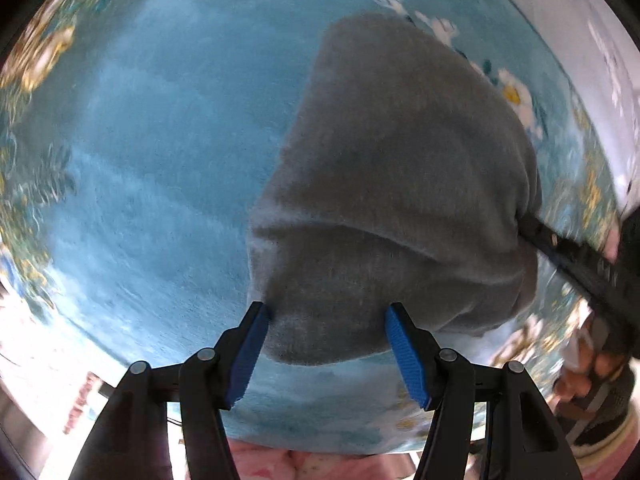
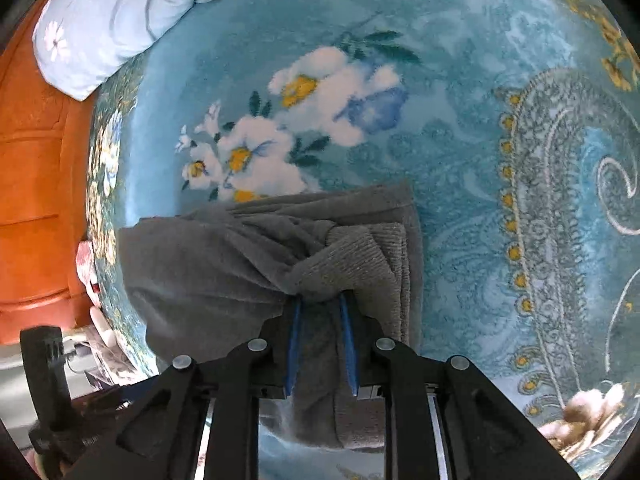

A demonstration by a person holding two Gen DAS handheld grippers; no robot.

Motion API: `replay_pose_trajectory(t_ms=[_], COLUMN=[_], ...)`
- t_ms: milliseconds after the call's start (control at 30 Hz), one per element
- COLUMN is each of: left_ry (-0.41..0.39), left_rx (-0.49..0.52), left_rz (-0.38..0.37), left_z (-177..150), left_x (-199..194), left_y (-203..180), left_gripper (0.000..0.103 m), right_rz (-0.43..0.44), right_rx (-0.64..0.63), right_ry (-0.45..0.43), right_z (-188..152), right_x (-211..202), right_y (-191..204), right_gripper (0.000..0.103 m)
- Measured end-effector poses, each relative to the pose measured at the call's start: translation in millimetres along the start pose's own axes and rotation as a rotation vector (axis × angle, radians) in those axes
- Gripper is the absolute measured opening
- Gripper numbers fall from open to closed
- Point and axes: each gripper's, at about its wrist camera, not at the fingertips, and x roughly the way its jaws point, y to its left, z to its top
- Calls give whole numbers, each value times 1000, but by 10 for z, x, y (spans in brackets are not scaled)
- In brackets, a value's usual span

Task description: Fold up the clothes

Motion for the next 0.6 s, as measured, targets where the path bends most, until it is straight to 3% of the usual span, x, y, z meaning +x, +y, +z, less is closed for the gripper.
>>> replay_pose_trajectory(t_ms=[100, 167, 233, 267, 367, 467, 600], left_ry=[-25, -33, -34, -35, -36, -36, -3], left_rx=[-34, -51, -68, -77, -96, -78, -42], left_rz=[-20, -26, -39, -46, -87, -137, -122], left_z=[92, 161, 227, 260, 351, 424, 548], left_x=[-54, -56, -37, -27, -10, 2, 140], left_y=[105, 162, 204, 225, 260, 248, 248], left_gripper=[65, 65, 65, 65, 65, 65, 69], right_rz=[39, 23, -9, -14, 51, 133, 162], right_rx=[4, 41, 90, 118, 186, 218, 249], right_ry=[-56, -64, -36, -5, 47, 3, 13], right_z=[-115, -217, -317, -368, -456, -442, -360], right_x=[-213, -255, -199, -136, 4, -26, 107], right_y=[-45, -181, -365, -463, -647, -672, -737], right_gripper=[26, 36, 55, 58, 58, 58, 59])
